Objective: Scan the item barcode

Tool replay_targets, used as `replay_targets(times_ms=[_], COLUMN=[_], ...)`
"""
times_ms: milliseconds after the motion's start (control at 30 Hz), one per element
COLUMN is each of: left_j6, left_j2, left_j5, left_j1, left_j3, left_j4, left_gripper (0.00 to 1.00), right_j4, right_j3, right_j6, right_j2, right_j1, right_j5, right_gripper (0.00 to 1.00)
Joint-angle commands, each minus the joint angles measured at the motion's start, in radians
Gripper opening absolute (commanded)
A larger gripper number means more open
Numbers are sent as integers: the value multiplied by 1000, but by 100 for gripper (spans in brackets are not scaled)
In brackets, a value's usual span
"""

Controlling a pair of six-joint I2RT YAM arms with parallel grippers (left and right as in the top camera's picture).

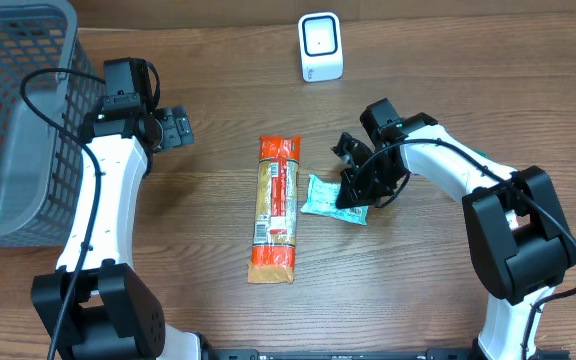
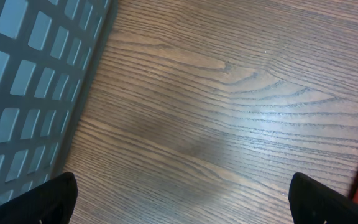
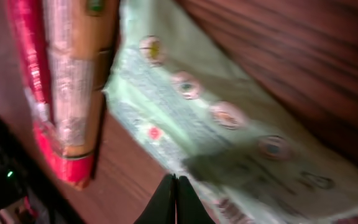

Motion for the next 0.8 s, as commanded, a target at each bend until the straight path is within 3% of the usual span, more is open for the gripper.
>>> replay_targets(times_ms=[0, 300, 767], left_j6=[-3, -3, -3], left_j2=[1, 1, 1], left_j5=[-6, -6, -6], left_j1=[-2, -2, -2], left_j3=[16, 16, 16], left_j4=[0, 0, 0], left_gripper=[100, 100, 100], right_j4=[2, 4, 56], right_j3=[-11, -79, -130], right_j6=[82, 93, 93], right_j2=[-3, -3, -3], right_j1=[-2, -2, -3], right_j5=[85, 184, 615], right_gripper=[4, 4, 7])
